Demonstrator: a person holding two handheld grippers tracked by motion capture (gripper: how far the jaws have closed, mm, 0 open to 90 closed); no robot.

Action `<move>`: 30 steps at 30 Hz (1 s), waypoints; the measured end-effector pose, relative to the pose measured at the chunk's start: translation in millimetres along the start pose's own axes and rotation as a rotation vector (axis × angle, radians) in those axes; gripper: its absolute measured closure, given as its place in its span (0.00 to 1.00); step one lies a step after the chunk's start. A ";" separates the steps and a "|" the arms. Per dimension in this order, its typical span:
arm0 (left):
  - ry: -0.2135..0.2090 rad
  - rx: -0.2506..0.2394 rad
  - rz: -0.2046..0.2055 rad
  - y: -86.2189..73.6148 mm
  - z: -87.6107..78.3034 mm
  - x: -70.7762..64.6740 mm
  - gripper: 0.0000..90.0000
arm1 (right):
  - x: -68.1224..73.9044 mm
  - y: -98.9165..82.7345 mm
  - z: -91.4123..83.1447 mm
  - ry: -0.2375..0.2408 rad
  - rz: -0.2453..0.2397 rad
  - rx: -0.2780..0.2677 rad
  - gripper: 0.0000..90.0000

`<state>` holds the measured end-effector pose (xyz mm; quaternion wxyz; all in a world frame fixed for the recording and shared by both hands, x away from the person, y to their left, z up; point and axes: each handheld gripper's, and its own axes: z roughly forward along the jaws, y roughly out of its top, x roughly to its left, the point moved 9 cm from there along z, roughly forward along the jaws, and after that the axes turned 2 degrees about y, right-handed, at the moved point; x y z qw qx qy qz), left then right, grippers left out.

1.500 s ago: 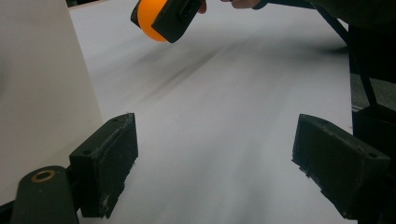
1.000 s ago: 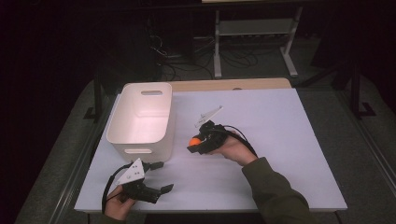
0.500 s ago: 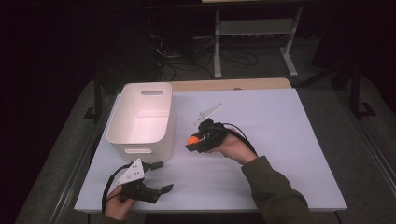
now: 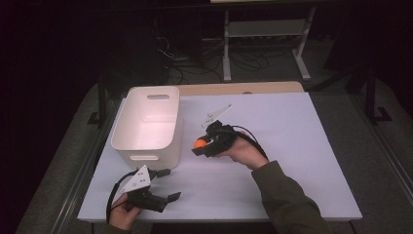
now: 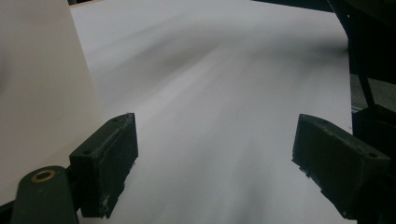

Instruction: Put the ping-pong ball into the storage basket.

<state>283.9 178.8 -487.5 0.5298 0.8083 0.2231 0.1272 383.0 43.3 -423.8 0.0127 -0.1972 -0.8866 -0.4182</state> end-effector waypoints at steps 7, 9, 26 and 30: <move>-0.001 -0.002 0.001 0.1 -0.1 -0.2 0.16 | -1.8 7.3 -8.7 -0.009 -0.011 -0.008 0.55; -0.001 -0.001 0.003 0.0 -0.3 0.0 0.16 | -1.5 12.1 -12.3 -0.010 -0.015 -0.013 0.55; 0.000 -0.008 0.000 0.4 -0.6 0.1 0.16 | 0.0 36.4 -20.5 -0.012 -0.038 -0.011 0.55; 0.001 -0.007 0.004 0.4 -0.6 0.7 0.16 | 1.0 44.4 -22.7 -0.008 -0.036 -0.021 0.55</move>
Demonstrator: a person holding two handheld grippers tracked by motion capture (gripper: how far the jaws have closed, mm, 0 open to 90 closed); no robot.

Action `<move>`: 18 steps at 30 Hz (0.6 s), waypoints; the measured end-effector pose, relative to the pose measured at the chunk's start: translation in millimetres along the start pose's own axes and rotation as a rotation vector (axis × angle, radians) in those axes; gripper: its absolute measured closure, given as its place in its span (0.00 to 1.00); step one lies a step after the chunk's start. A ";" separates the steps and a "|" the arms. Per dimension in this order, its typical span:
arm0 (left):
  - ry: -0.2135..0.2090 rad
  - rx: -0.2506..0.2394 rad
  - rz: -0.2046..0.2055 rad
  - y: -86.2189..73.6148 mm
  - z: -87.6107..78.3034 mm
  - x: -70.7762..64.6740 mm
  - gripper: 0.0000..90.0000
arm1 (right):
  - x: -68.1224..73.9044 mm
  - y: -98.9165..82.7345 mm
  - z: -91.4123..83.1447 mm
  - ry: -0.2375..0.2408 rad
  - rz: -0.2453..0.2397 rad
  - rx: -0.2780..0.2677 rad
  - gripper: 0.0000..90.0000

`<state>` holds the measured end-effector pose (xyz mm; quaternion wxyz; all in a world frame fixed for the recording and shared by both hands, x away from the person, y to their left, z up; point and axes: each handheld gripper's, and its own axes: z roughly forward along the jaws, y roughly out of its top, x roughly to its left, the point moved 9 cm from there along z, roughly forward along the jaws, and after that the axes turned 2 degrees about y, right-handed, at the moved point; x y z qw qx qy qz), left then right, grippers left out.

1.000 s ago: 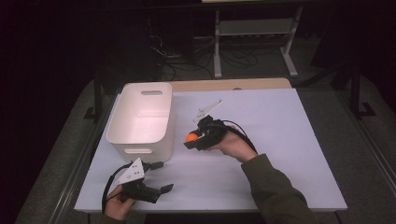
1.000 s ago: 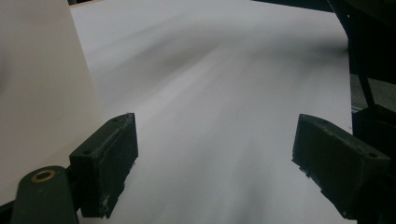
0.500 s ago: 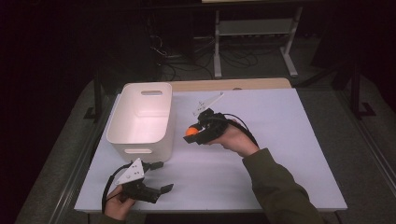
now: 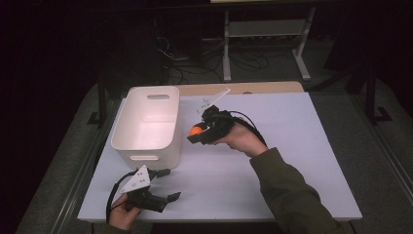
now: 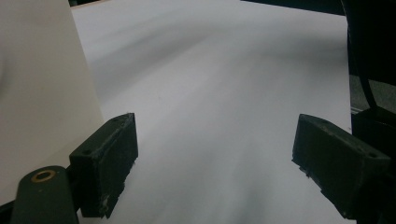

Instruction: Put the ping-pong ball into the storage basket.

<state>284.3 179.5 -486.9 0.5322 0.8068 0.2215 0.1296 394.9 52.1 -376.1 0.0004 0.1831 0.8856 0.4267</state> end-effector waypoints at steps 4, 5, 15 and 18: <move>-0.001 -0.001 -0.003 0.0 -0.1 -0.3 0.16 | -0.1 6.8 -0.7 0.001 -0.010 -0.005 0.55; -0.001 -0.001 -0.004 0.0 -0.1 -0.4 0.16 | 0.4 8.2 -0.7 0.002 -0.007 -0.004 0.55; -0.001 -0.002 -0.005 0.1 0.2 -0.6 0.16 | 2.0 27.4 1.1 0.001 -0.020 -0.025 0.55; -0.001 -0.001 -0.004 0.0 0.1 -0.5 0.16 | 2.5 32.8 1.8 0.002 -0.024 -0.032 0.55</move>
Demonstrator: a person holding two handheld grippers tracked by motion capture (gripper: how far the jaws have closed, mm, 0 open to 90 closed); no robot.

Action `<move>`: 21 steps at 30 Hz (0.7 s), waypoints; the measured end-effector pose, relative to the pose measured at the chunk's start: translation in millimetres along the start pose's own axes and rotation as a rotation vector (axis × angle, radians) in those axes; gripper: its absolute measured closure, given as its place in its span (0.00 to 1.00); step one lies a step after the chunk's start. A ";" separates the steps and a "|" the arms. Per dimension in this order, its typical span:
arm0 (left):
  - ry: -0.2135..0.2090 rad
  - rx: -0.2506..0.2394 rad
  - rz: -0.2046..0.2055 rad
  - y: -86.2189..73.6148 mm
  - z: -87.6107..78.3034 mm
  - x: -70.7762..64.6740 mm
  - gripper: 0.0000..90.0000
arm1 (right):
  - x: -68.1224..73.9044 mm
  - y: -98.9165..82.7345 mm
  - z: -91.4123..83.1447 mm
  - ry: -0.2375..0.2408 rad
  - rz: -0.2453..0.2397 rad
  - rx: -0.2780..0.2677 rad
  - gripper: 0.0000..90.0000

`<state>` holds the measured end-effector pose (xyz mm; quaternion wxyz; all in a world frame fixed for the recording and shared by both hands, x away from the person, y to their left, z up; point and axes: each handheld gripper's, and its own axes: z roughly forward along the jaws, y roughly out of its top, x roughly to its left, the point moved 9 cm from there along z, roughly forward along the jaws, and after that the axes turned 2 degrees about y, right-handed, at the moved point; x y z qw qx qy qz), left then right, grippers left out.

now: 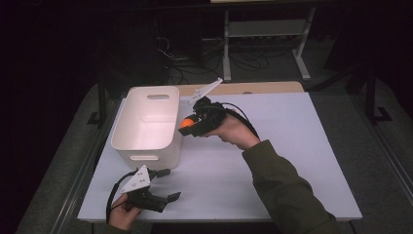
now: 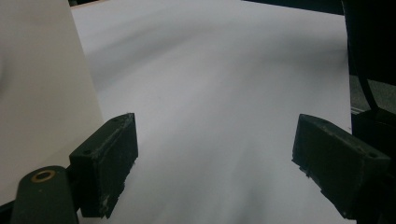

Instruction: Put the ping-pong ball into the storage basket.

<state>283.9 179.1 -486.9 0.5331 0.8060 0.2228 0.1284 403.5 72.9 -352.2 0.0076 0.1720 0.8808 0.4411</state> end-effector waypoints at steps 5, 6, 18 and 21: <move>0.000 0.000 0.002 0.0 0.0 0.0 0.16 | 0.7 7.3 2.8 0.002 -0.004 0.000 0.55; 0.000 0.000 0.002 0.0 0.1 -0.1 0.16 | 0.4 8.7 3.6 0.001 -0.005 -0.004 0.55; -0.001 0.001 0.005 -0.1 -0.1 -0.2 0.16 | 2.8 24.2 16.2 0.011 -0.009 -0.008 0.55; -0.001 0.001 0.003 0.0 -0.1 -0.2 0.16 | 3.8 27.9 21.3 0.016 -0.013 -0.008 0.55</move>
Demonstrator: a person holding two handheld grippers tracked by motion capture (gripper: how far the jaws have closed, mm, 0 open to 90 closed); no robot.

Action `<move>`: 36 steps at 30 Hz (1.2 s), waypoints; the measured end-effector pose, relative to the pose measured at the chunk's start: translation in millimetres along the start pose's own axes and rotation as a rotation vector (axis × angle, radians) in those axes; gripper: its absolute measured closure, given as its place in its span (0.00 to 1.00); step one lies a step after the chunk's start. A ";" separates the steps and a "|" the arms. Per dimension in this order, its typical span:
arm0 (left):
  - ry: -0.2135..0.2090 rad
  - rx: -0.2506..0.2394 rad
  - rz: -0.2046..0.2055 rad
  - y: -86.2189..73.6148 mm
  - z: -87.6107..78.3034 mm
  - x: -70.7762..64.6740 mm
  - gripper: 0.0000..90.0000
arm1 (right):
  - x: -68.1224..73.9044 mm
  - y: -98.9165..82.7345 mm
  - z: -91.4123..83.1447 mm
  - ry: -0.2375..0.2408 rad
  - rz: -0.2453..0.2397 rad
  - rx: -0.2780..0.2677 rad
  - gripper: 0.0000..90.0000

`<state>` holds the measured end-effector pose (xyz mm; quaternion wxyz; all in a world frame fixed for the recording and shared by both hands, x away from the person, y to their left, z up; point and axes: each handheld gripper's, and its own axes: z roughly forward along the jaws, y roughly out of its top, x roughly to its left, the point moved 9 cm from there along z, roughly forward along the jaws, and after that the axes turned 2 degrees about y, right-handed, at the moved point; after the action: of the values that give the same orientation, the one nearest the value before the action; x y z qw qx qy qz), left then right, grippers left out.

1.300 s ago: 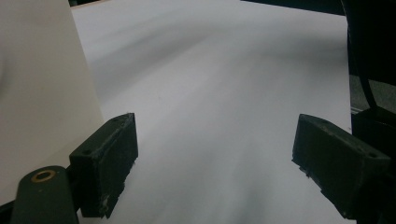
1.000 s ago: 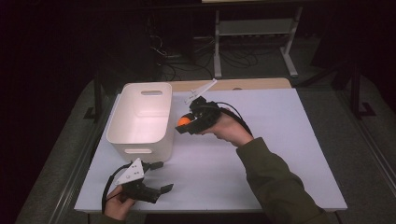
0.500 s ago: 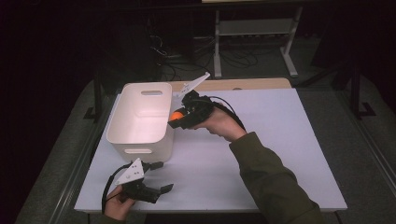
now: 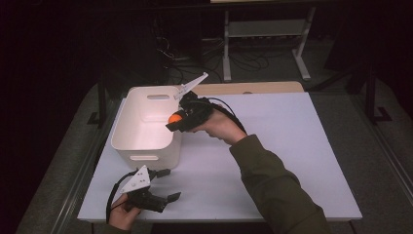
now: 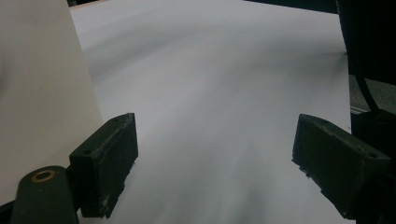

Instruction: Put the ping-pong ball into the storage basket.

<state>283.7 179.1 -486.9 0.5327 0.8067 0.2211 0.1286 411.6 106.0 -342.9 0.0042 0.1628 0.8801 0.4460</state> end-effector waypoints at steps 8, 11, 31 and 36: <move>-0.001 -0.001 0.000 0.0 -0.2 -0.1 0.16 | 1.5 7.4 11.2 0.007 -0.004 0.002 0.55; -0.001 -0.001 0.000 0.0 -0.2 -0.1 0.16 | 1.5 9.8 15.6 0.006 -0.002 0.005 0.55; -0.003 -0.003 -0.003 0.2 -0.4 -0.4 0.16 | 10.7 25.5 56.4 0.020 -0.047 0.060 0.55; -0.004 -0.004 -0.002 0.3 -0.5 -0.5 0.16 | 10.7 23.6 67.5 0.020 -0.049 0.083 0.55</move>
<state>283.1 179.2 -486.4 0.5349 0.8057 0.2206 0.1270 418.5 174.9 -363.6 -0.0004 0.1365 0.9015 0.4107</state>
